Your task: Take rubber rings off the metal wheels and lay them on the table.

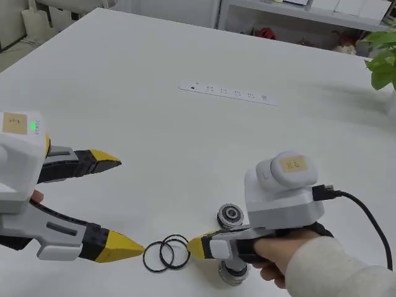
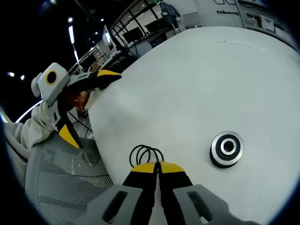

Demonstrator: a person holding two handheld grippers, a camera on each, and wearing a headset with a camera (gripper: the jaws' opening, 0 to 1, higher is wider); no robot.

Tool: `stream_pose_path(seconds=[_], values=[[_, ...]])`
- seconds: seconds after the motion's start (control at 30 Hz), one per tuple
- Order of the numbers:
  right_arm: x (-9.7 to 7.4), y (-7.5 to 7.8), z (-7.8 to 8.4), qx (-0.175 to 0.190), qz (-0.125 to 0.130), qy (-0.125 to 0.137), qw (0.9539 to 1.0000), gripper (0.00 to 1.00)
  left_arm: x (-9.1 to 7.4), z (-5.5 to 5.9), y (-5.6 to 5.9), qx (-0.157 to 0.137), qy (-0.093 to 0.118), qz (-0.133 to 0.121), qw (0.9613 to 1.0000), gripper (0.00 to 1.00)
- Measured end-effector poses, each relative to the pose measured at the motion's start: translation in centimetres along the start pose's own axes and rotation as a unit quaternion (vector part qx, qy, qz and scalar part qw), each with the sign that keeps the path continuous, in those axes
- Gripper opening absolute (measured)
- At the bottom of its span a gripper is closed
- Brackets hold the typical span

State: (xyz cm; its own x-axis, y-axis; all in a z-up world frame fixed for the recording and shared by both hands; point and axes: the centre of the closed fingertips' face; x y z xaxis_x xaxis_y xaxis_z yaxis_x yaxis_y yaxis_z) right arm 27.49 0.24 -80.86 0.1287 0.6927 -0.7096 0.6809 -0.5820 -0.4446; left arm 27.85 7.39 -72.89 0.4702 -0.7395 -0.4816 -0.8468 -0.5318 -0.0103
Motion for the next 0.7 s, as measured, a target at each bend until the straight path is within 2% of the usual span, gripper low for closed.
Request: stream_pose_path(seconds=[0.7], values=[[0.54,0.08,0.35,-0.026,0.009,-0.009,0.9996,0.00,0.05,0.27,0.02,0.001,-0.005,0.001,1.0000,0.85]])
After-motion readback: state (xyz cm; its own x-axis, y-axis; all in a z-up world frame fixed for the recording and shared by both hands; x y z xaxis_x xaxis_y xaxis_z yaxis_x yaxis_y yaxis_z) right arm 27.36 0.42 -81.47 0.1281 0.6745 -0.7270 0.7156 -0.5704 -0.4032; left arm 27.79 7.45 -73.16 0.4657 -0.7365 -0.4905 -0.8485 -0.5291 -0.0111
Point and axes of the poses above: the centre of the closed fingertips' face, and the gripper's own axes: x roughly forward along the fingers, y roughly to its right, z roughly out of its underside, and after that the axes turned 2 degrees about -y, right-handed
